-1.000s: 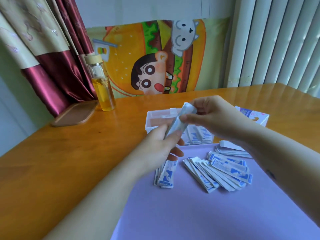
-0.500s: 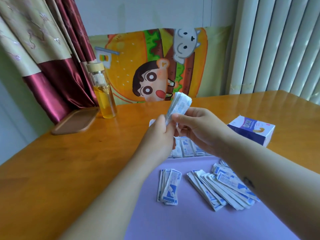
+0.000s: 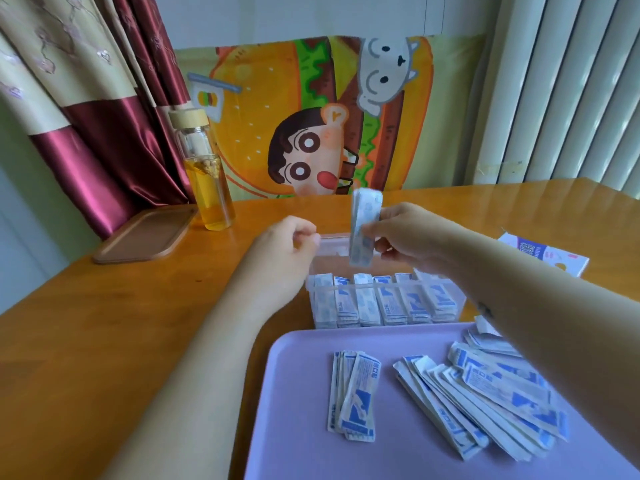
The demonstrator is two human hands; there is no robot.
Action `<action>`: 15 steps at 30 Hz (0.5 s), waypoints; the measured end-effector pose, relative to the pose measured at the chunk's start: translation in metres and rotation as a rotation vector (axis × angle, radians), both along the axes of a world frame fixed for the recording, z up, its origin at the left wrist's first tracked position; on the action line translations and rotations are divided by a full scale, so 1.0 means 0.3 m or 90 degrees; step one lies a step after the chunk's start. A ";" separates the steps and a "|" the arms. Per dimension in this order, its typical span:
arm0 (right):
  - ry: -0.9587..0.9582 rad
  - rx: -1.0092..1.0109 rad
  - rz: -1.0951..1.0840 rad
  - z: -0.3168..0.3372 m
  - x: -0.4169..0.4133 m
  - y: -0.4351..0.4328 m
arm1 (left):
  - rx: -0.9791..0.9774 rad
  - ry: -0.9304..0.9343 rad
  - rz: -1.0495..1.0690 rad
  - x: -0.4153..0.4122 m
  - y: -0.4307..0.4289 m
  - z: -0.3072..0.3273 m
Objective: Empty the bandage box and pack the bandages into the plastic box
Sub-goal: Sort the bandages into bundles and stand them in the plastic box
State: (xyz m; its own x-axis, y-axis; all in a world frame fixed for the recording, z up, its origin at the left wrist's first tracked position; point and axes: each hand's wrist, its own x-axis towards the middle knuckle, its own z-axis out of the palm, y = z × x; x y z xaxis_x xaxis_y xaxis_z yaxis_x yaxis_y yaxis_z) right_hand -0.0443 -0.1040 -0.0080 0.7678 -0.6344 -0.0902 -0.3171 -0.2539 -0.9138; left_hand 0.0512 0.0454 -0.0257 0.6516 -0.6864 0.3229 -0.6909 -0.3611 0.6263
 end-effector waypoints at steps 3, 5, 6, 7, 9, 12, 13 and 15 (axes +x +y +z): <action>0.148 -0.002 0.052 -0.025 0.060 -0.009 | 0.066 0.020 0.000 0.041 0.016 -0.020; 0.196 0.000 0.051 -0.047 0.096 -0.006 | 0.108 0.033 -0.015 0.046 0.014 -0.033; 0.210 0.017 0.049 -0.058 0.114 -0.005 | 0.122 0.034 -0.021 0.049 0.013 -0.040; 0.221 0.033 0.054 -0.065 0.127 0.000 | 0.135 0.033 -0.027 0.050 0.012 -0.045; 0.259 0.024 0.084 -0.073 0.147 0.011 | 0.153 0.029 -0.033 0.051 0.010 -0.051; 0.313 -0.017 0.122 -0.075 0.166 0.037 | 0.154 0.030 -0.036 0.050 0.008 -0.053; 0.325 -0.022 0.127 -0.076 0.173 0.042 | 0.152 0.033 -0.037 0.049 0.008 -0.051; 0.344 -0.032 0.139 -0.078 0.182 0.050 | 0.154 0.032 -0.042 0.049 0.007 -0.048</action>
